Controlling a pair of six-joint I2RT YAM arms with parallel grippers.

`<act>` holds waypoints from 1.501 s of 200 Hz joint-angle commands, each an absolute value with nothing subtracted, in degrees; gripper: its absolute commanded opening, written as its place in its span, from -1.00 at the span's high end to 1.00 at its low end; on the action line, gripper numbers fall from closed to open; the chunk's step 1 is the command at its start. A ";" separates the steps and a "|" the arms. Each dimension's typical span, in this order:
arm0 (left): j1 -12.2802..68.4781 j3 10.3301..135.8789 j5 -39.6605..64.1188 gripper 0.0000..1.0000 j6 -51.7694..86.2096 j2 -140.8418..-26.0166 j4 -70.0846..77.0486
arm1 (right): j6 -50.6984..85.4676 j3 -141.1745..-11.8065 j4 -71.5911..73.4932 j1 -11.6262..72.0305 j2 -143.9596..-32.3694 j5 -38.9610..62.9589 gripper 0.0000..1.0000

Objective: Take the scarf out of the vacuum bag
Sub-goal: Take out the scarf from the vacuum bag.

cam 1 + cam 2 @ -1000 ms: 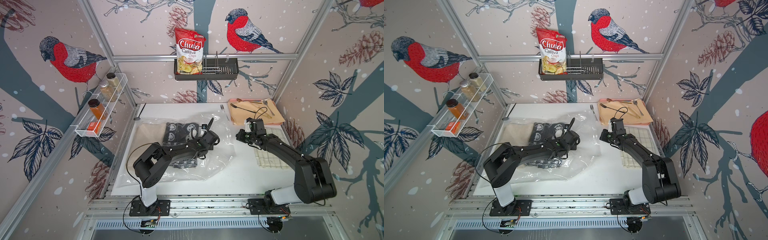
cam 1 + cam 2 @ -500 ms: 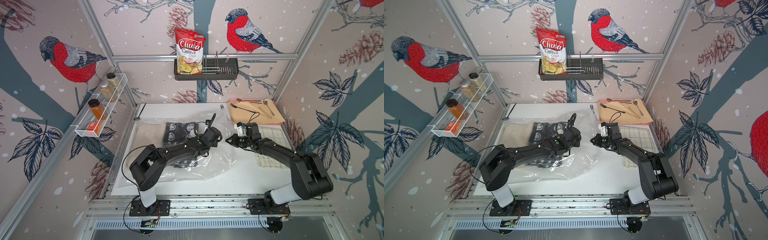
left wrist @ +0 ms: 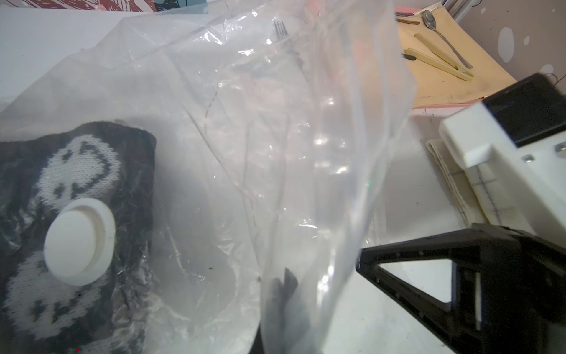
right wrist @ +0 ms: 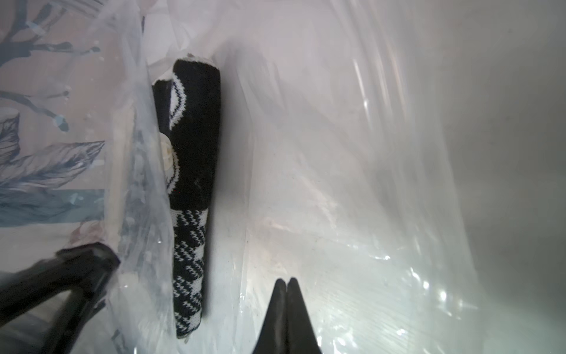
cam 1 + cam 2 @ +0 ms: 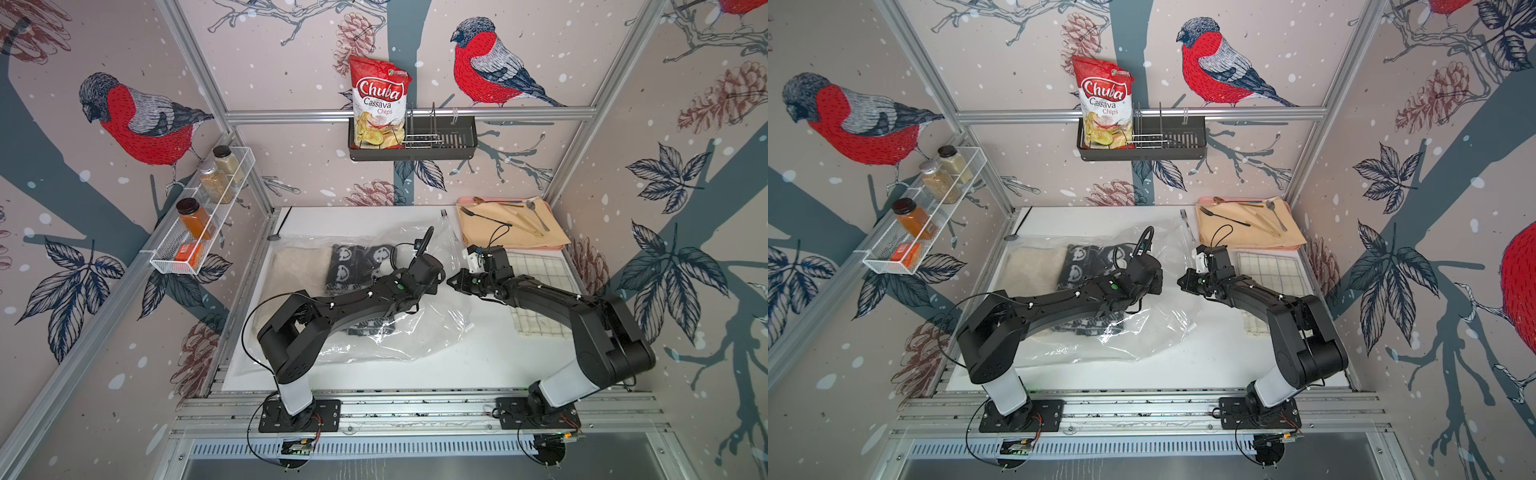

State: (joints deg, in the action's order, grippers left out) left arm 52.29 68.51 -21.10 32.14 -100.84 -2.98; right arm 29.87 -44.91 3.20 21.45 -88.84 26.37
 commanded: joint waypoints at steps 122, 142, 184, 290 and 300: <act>52.73 68.69 -21.97 1.00 33.20 -101.03 -0.58 | 28.59 -32.35 10.71 19.95 -54.76 -8.46 -0.99; 52.73 68.73 -21.74 1.00 33.35 -101.20 -0.57 | 27.97 -32.26 12.20 17.57 -56.62 0.96 -0.93; 53.00 68.58 -21.95 1.00 33.40 -100.88 -0.26 | 25.87 -42.38 1.98 18.03 -72.16 13.75 0.96; 54.17 71.19 -23.72 1.00 31.84 -99.43 -1.89 | 24.48 -48.30 3.20 27.20 -90.38 20.66 1.00; 54.39 71.54 -23.74 1.00 31.63 -99.07 -2.02 | 25.08 -48.10 4.49 27.50 -91.83 22.49 1.00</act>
